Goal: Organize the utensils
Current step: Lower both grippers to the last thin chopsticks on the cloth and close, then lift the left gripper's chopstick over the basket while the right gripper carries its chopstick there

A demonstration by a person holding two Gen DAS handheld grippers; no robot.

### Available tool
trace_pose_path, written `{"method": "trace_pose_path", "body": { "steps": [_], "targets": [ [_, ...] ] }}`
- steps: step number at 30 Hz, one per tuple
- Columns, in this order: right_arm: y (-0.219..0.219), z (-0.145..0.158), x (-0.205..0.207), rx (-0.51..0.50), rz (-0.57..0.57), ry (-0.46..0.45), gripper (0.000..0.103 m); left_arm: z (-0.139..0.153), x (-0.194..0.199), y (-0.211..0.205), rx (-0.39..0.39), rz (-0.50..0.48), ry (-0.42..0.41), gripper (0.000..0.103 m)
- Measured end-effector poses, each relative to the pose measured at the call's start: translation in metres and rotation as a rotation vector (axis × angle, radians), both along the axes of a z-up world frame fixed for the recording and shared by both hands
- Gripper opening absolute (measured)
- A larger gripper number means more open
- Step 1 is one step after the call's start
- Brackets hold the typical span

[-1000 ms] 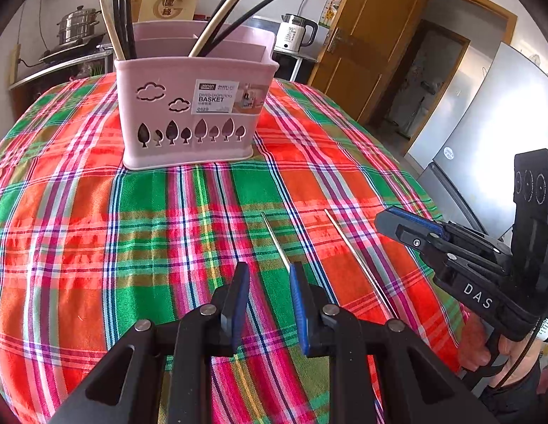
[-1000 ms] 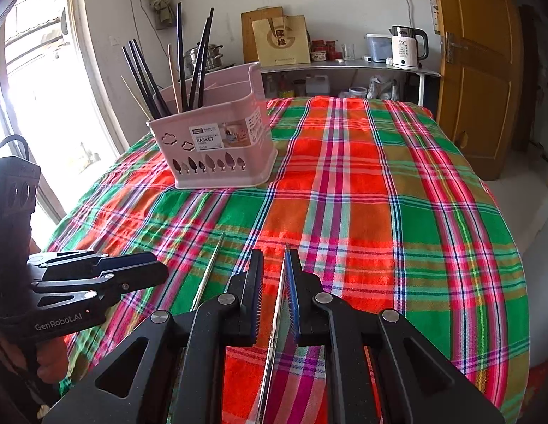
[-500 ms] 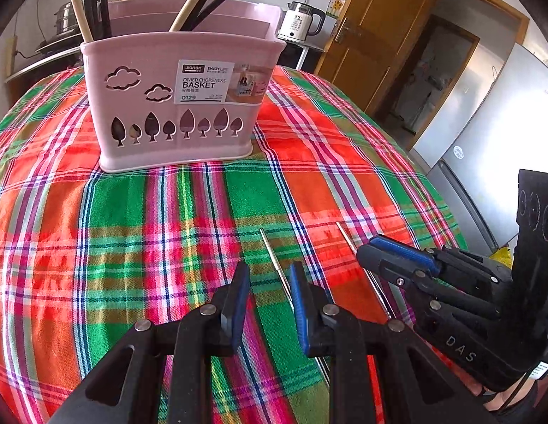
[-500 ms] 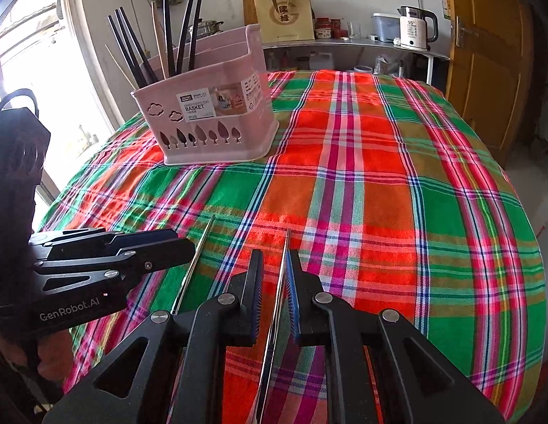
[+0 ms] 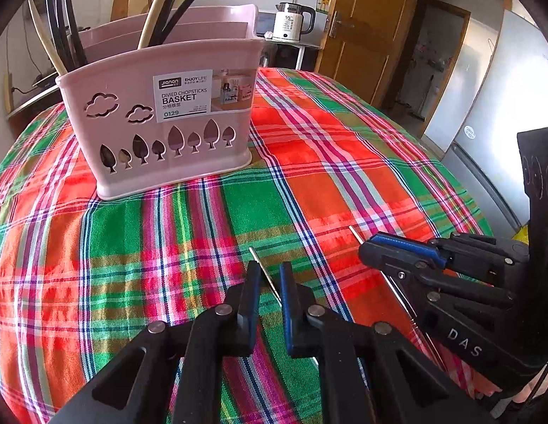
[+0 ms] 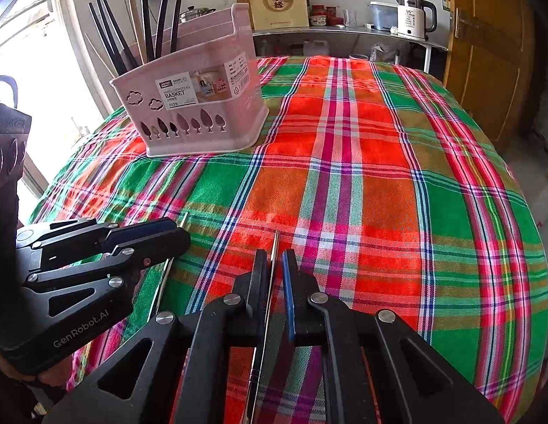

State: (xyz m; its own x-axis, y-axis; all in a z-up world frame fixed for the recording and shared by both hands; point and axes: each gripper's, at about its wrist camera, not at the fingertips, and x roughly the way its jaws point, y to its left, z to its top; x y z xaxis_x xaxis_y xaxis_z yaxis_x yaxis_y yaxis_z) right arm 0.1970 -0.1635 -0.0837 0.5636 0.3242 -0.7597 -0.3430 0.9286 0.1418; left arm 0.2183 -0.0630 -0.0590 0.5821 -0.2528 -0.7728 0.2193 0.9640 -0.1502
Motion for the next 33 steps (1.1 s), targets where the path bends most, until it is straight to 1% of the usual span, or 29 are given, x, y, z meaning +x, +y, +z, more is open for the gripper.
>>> {"method": "trace_pose_path", "body": {
  "steps": [6,11,18,23,28,33],
  "targets": [
    [0.004,0.001,0.003,-0.028,0.008,0.01,0.008,0.002,-0.006,0.005,0.007,-0.024,0.018,0.006],
    [0.01,0.001,0.006,-0.068,0.019,0.008,0.008,0.004,-0.003,0.009,0.015,-0.052,0.05,0.006],
    [0.008,0.002,0.007,-0.053,0.011,0.016,0.005,0.005,0.002,0.005,0.047,-0.075,0.066,0.005],
    [0.004,0.016,0.002,-0.024,0.008,-0.015,0.004,0.008,0.003,0.007,0.038,-0.073,0.076,0.004],
    [0.002,0.039,-0.003,-0.001,0.004,-0.068,0.004,0.032,-0.002,0.015,0.028,-0.078,0.036,0.004],
    [-0.002,0.067,-0.009,0.036,0.003,-0.131,0.004,0.069,-0.011,0.022,0.019,-0.084,-0.037,0.004]
  ]
}}
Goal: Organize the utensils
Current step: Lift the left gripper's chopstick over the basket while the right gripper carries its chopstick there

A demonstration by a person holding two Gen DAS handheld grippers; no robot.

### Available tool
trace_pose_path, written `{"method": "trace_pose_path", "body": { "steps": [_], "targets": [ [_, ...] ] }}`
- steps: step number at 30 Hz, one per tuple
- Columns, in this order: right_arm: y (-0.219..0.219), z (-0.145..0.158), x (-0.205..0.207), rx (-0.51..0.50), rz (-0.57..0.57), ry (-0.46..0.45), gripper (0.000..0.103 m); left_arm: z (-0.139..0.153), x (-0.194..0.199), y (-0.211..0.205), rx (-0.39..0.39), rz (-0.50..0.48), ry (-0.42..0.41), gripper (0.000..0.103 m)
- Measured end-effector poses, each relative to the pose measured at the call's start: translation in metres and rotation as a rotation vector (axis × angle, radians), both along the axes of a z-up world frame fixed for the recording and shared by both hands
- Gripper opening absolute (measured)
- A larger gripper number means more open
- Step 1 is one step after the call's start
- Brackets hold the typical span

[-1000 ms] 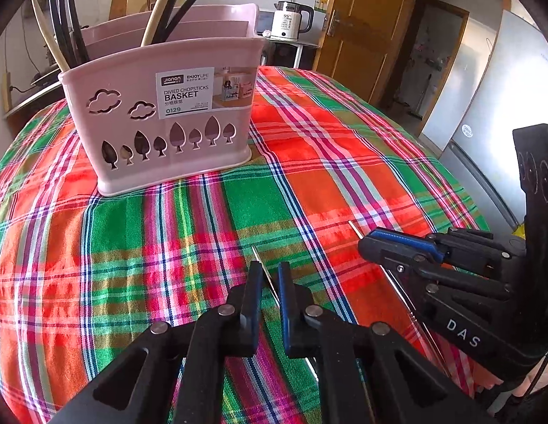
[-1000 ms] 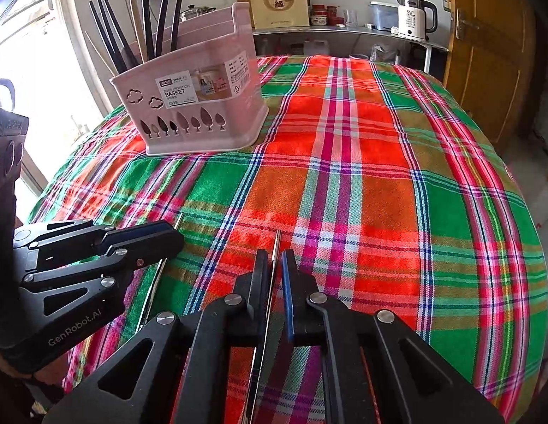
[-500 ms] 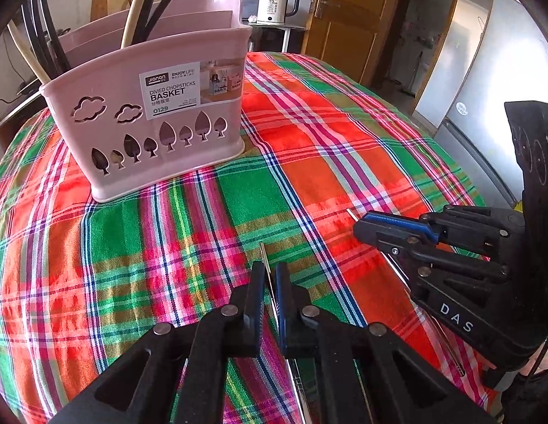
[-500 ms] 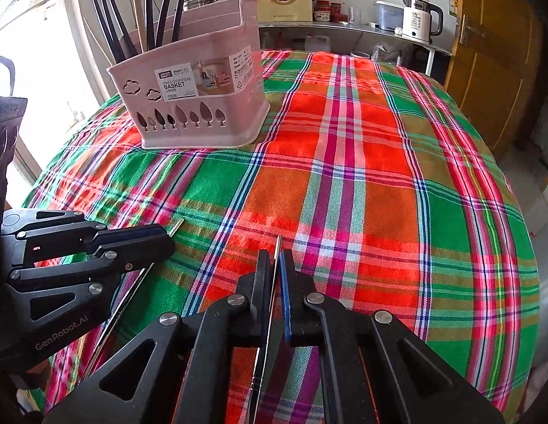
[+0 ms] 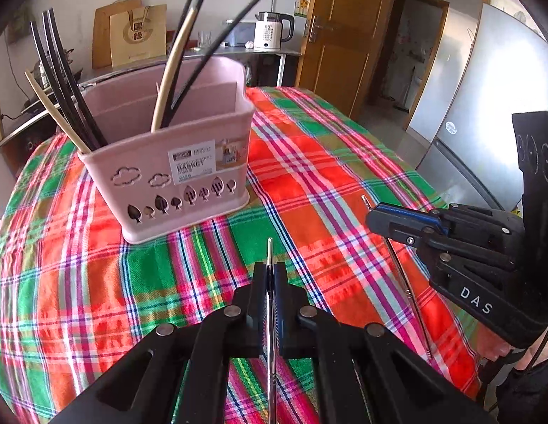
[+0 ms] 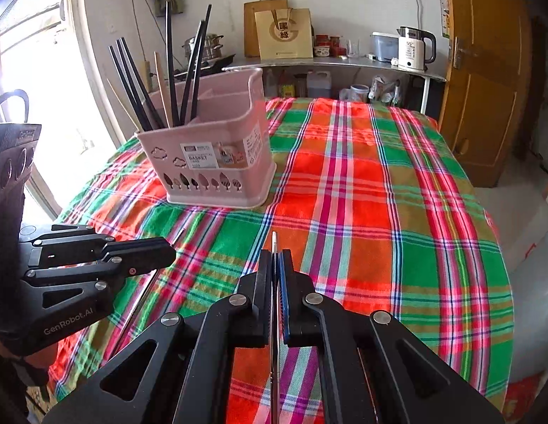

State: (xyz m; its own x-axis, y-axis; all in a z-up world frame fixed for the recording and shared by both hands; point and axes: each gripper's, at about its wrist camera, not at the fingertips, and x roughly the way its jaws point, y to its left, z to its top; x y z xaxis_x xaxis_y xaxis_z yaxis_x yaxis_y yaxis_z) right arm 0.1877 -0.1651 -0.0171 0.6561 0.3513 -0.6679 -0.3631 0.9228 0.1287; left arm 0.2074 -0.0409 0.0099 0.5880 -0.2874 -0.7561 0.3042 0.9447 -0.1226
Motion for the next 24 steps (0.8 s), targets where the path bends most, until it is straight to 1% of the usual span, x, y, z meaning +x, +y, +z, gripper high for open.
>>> {"method": "trace_pose_path", "body": {
  "steps": [6,11,16,24],
  "targets": [
    [-0.002,0.03,-0.009,0.03,0.004,-0.075,0.004,0.045,-0.012,0.012,-0.034,0.0,-0.09,0.004],
    [-0.003,0.049,-0.016,0.049,0.007,-0.121,0.004,0.072,-0.02,0.021,-0.062,0.007,-0.141,0.004],
    [-0.002,0.06,-0.025,0.06,0.011,-0.152,0.004,0.081,-0.024,0.027,-0.078,0.013,-0.159,0.003],
    [-0.004,0.064,-0.033,0.07,0.017,-0.161,0.004,0.079,-0.034,0.032,-0.095,0.009,-0.151,0.003]
  ]
}}
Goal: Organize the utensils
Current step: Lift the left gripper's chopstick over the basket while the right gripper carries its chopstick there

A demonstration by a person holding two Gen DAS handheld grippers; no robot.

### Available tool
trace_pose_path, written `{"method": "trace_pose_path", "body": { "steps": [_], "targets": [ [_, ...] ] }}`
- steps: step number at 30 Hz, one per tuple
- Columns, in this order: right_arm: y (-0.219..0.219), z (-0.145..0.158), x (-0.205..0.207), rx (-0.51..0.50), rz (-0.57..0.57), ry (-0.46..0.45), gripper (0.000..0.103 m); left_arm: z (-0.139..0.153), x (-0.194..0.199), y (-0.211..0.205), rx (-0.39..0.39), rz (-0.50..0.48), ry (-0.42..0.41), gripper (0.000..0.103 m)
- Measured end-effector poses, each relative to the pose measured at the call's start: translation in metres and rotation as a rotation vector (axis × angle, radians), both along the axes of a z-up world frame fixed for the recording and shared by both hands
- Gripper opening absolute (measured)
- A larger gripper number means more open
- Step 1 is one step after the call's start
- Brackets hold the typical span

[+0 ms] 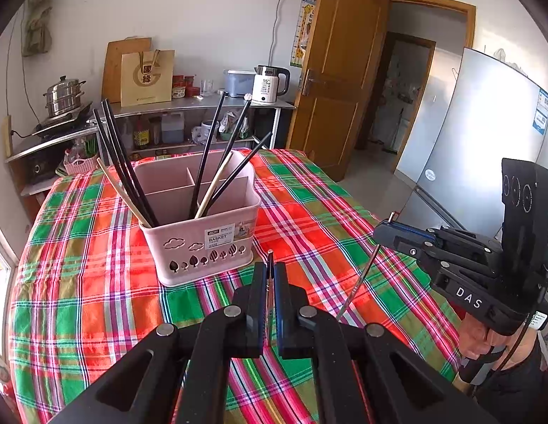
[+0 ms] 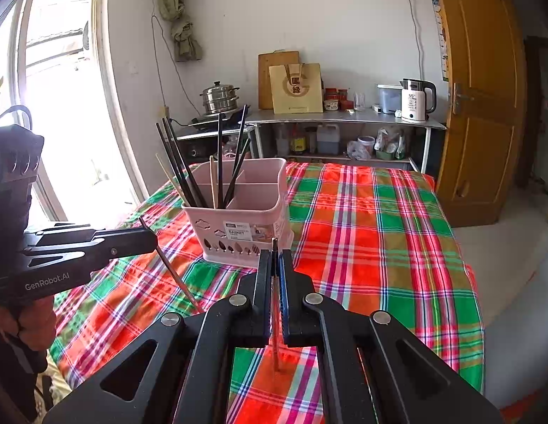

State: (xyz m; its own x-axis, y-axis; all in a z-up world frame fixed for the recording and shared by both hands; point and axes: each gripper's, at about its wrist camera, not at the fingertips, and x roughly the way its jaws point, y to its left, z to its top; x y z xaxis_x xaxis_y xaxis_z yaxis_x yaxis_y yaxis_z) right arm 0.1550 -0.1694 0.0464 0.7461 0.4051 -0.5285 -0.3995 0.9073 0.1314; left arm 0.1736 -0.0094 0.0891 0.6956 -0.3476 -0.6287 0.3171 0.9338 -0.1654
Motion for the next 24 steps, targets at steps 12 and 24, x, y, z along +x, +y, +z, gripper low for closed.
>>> {"method": "trace_pose_path", "body": {
  "steps": [12,24],
  "targets": [
    [0.001,0.009,-0.009,-0.002,0.008,-0.026,0.004,0.004,-0.009,0.003,-0.01,-0.002,-0.012,0.003],
    [0.016,0.024,-0.008,0.013,0.047,-0.059,0.004,0.018,-0.008,0.023,-0.02,0.032,-0.035,0.003]
  ]
}}
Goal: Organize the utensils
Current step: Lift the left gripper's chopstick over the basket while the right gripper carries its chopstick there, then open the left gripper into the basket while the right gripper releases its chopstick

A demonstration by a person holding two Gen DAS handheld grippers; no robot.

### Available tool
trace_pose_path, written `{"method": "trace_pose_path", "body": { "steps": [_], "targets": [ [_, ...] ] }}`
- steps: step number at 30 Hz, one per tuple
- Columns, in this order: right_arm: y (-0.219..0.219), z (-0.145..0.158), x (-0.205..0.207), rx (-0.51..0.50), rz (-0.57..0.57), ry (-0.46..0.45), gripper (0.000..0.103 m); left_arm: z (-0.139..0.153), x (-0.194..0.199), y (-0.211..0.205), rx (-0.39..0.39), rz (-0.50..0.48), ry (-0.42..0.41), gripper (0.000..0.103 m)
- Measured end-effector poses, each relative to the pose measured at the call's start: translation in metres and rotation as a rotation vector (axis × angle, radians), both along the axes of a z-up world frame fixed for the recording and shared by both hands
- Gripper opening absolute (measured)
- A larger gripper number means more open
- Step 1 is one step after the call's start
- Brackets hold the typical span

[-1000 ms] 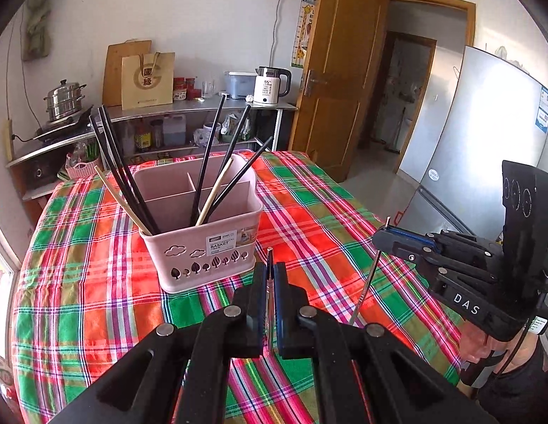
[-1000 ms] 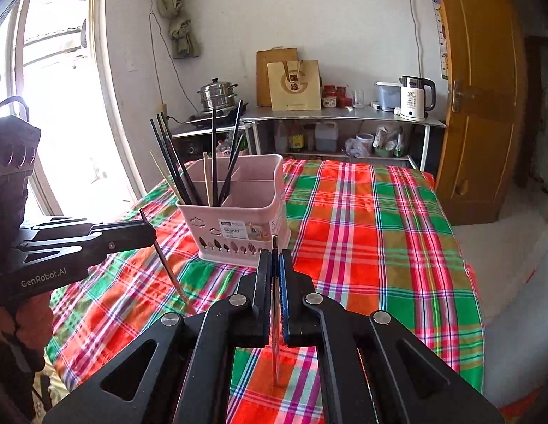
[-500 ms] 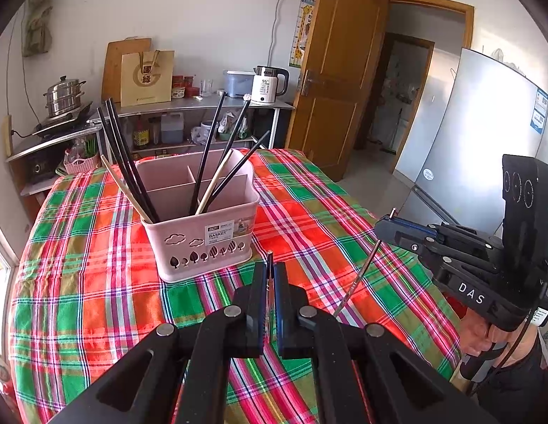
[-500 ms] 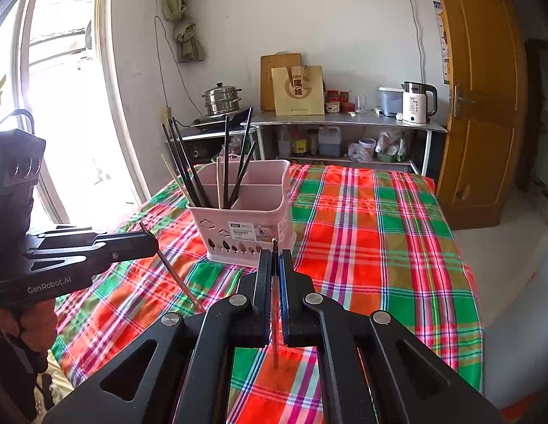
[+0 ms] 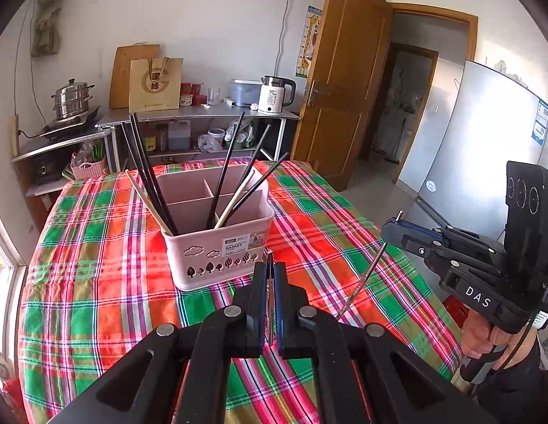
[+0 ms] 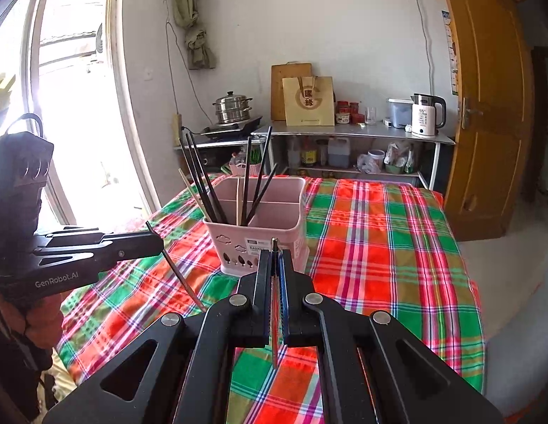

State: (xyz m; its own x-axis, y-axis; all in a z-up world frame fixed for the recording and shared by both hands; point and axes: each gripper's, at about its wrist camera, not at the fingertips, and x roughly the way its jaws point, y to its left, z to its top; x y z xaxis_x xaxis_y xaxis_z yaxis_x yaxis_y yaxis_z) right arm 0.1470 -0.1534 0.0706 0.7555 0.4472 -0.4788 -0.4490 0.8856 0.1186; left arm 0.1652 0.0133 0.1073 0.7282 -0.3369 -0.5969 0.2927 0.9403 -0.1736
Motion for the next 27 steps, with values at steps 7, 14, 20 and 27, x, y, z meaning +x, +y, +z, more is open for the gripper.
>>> {"method": "trace_pose_path", "body": {
  "steps": [7,14,20,27],
  "targets": [
    [0.016,0.017,0.014,0.027,0.025,-0.028,0.004,0.028,0.012,0.028,-0.02,0.054,-0.037,0.003],
    [0.037,0.045,0.027,0.052,0.058,-0.082,0.004,0.065,0.027,0.052,-0.031,0.1,-0.085,0.003],
    [0.06,0.064,0.041,0.07,0.079,-0.122,0.004,0.088,0.046,0.064,-0.032,0.12,-0.118,0.003],
    [0.074,0.074,0.068,0.102,0.058,-0.13,0.004,0.092,0.077,0.072,-0.023,0.14,-0.115,0.003]
  ]
}}
